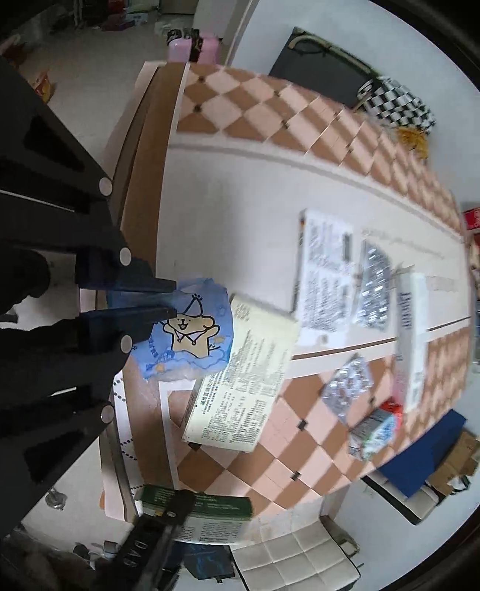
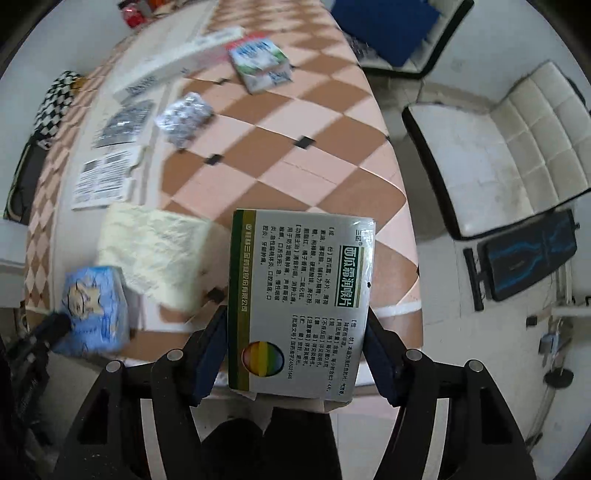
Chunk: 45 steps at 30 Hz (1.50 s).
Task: Collect trash
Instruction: 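Grasp the blue snack packet with the left tool while the right tool grasps the green medicine box, then carry both items over the trash bin and release them inside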
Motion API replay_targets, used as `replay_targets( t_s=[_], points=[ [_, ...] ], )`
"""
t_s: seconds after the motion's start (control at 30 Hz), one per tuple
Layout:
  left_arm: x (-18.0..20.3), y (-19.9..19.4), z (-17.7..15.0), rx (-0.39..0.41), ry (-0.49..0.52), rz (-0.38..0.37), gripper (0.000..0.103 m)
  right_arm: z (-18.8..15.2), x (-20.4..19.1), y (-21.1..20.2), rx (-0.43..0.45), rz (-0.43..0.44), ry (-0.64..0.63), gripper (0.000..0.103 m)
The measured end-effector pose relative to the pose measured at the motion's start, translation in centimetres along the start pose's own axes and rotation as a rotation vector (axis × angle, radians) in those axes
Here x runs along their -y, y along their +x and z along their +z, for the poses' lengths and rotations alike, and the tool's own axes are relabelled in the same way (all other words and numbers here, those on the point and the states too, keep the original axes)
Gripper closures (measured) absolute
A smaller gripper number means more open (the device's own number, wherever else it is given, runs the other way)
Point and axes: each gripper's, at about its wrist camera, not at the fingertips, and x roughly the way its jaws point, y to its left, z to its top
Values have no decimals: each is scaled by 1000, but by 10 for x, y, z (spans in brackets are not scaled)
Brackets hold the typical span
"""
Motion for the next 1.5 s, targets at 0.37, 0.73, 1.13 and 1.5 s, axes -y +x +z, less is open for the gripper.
replay_targets(
  t_s=[0.37,0.73,1.13,1.5],
  points=[
    [-67,-55,-49,128,51,-87,98,-112,-65,-59,55,98,35,34],
    [-95,25,-143,-63,85,-162,98,-236,-84,26,-91,75,128,34],
    [-89,272,-185,-307,-48,-220,98,-281,-66,261,-242,101,212,34],
    [-88,387,-193,-415,-116,-268,70,-282,-66,399,-277,157,247,33]
  ],
)
